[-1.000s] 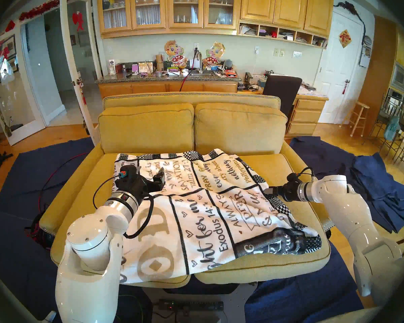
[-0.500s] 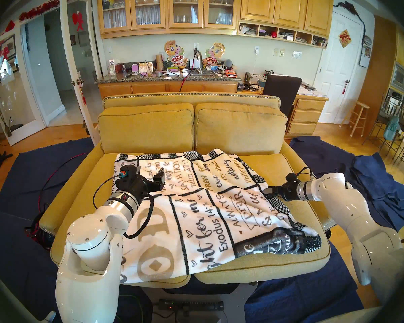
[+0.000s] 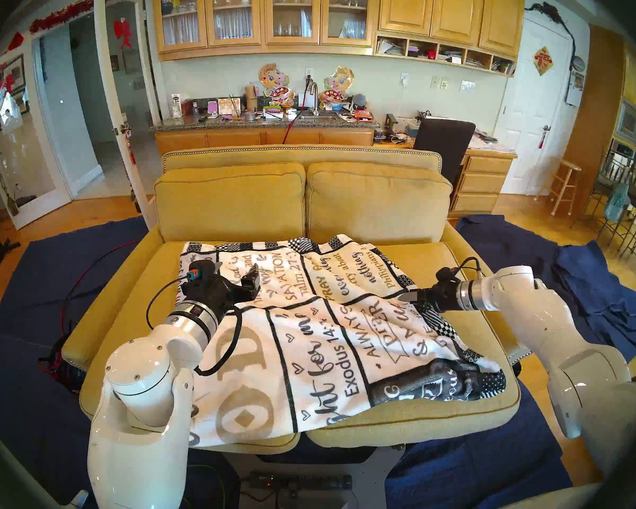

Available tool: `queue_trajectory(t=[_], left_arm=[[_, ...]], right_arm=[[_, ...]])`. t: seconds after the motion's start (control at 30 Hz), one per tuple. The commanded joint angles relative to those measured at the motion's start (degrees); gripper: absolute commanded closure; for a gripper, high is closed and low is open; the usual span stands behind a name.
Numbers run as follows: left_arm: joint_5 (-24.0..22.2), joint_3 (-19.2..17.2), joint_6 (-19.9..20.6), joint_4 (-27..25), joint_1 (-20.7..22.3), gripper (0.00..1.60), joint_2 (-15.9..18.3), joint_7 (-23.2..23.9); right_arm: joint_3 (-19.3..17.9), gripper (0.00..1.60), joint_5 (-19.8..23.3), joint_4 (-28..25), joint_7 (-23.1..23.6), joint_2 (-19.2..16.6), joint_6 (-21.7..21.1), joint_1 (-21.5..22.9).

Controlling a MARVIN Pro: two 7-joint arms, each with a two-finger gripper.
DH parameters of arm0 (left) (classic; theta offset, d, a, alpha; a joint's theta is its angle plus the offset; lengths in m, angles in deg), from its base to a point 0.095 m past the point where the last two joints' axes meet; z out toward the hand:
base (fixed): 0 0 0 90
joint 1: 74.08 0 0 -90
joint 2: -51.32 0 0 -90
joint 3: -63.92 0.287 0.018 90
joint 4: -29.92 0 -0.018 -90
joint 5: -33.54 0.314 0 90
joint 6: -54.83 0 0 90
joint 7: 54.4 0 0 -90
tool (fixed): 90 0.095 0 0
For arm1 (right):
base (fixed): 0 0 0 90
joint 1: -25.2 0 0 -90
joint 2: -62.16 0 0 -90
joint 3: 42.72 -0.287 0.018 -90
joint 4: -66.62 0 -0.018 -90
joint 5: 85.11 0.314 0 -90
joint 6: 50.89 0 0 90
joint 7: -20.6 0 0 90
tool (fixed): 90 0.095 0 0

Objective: Fold the blanket in half twice

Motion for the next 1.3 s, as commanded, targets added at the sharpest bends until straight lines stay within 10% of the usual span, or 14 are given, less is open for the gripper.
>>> queue_trajectory(t=[0.0,0.8,1.27], left_arm=[[-0.1,0.2,-0.9,-1.9,1.3,0.0,-0.1,0.0],[0.3,0.0,-0.8,-1.8,1.3,0.0,-0.5,0.4],[0.5,0.0,-0.8,-1.9,1.4,0.0,-0.7,0.6]], right_arm=[[2.0,0.0,0.7,1.7,6.3,2.1,-0.8,2.6],[4.3,0.01,1.0,9.3,8.2,7.3,4.0,6.0],[4.9,1.6,0.7,14.9,9.1,8.3,8.0,8.3]])
